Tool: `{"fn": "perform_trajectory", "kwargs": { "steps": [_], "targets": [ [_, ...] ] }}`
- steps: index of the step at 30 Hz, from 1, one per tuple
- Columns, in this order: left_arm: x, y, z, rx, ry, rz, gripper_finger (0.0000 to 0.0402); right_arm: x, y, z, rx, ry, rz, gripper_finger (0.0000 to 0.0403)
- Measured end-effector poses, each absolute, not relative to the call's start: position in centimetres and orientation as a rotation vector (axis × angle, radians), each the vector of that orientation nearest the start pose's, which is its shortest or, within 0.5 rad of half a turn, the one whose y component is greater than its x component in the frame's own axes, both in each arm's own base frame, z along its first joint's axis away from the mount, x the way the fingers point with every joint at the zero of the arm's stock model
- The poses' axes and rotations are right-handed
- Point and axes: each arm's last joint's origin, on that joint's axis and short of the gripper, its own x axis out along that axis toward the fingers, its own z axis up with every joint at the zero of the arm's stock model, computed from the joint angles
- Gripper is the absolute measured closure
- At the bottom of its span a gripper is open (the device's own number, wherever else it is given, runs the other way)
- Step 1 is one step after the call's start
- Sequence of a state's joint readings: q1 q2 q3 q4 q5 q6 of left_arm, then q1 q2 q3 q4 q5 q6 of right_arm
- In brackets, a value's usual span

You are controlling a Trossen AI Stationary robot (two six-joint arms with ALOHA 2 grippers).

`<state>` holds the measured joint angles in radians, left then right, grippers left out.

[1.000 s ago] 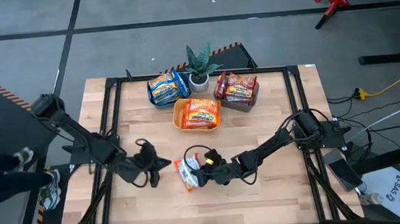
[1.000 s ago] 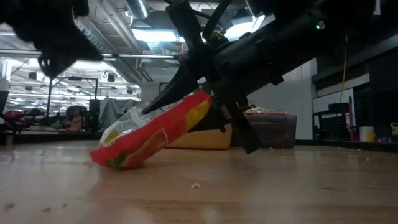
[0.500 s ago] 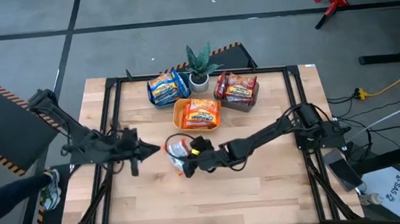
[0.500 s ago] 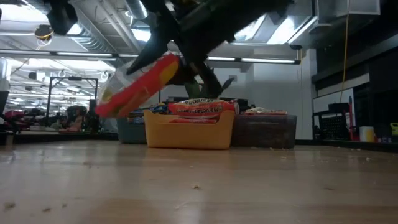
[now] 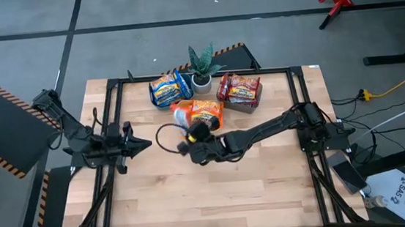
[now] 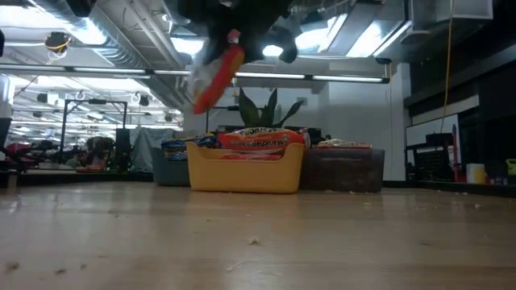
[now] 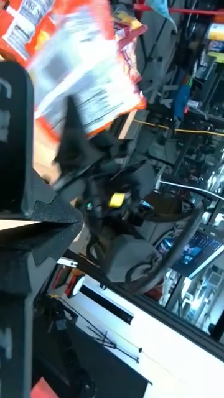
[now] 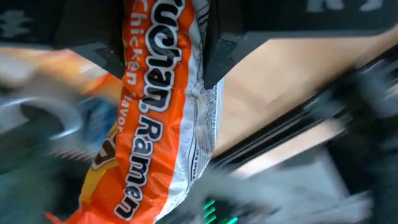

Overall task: Sort Maruchan noodles
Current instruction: Put the orange noodle pack into the yellow bin

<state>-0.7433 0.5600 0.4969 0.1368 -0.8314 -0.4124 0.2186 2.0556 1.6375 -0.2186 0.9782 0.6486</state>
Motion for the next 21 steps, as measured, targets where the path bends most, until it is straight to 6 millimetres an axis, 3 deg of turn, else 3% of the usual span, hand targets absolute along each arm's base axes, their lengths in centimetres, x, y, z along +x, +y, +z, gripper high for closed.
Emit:
{"fn": "perform_trajectory", "kwargs": {
  "steps": [4, 11, 21],
  "targets": [
    [11.2, -7.3, 29.4, -0.44, -0.068, 0.09, 0.0402, 45.2, 5.7, 24.5, 0.173, 0.205, -1.037, 0.0295],
    [11.1, -7.2, 29.4, -0.403, -0.068, 0.119, 0.0402, 46.4, 2.2, 23.4, 0.215, 0.174, -1.095, 0.0295],
    [11.1, -7.2, 29.2, -0.389, -0.052, 0.124, 0.0402, 47.5, 1.2, 21.1, 0.254, 0.2, -1.053, 0.0295]
  ]
}}
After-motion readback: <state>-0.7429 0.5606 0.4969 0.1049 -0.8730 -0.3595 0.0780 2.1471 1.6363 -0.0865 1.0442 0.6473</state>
